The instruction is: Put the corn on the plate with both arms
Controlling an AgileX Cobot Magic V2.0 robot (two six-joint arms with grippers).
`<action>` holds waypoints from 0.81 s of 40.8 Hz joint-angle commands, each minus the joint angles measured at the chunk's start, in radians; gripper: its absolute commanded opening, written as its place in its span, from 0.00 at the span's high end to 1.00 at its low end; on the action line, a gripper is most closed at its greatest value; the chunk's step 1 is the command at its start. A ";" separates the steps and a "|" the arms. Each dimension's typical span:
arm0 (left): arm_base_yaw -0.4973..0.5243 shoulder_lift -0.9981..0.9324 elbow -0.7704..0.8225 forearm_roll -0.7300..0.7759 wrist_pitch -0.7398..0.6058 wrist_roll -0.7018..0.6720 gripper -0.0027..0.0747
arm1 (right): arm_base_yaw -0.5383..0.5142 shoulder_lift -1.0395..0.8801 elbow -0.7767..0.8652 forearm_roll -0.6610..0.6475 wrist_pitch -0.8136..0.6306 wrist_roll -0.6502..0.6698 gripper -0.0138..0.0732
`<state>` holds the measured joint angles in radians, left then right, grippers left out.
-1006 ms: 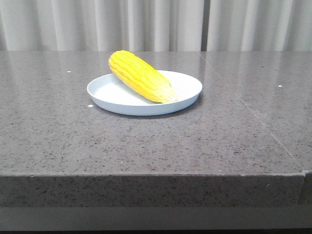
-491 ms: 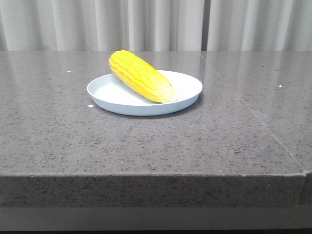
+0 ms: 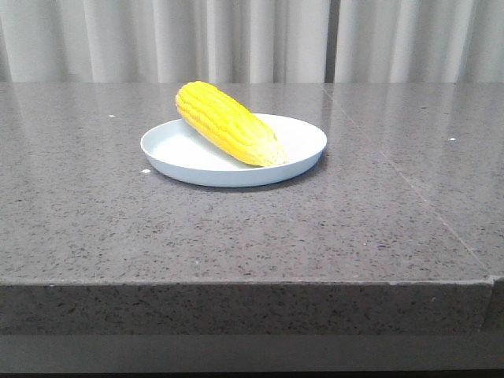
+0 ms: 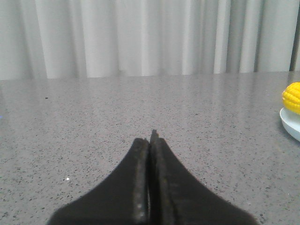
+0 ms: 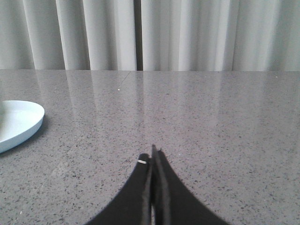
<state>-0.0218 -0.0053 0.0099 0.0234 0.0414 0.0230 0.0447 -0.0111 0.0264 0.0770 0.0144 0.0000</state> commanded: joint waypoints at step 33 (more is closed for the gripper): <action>-0.006 -0.018 0.021 -0.009 -0.084 -0.002 0.99 | -0.032 -0.017 -0.022 -0.019 -0.143 0.000 0.94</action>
<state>-0.0218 -0.0053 0.0099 0.0234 0.0414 0.0230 0.0170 -0.0111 0.0264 0.0726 -0.0396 0.0000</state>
